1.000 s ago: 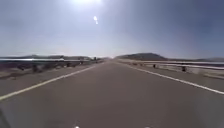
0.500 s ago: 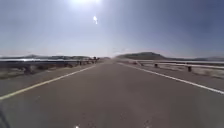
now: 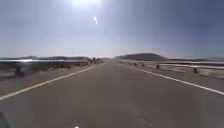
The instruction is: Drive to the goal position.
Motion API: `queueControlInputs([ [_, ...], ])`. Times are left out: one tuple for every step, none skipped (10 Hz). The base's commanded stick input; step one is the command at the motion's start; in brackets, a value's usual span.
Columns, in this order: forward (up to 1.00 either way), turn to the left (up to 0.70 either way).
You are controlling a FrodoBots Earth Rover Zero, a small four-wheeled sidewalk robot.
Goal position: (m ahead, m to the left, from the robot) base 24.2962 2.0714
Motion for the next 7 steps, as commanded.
queueControlInputs([
  [1.0, 0.0],
  [1.0, 0.0],
  [1.0, 0.0],
  [1.0, 0.0],
  [1.0, 0.0],
  [1.0, 0.0],
  [1.0, 0.0],
])
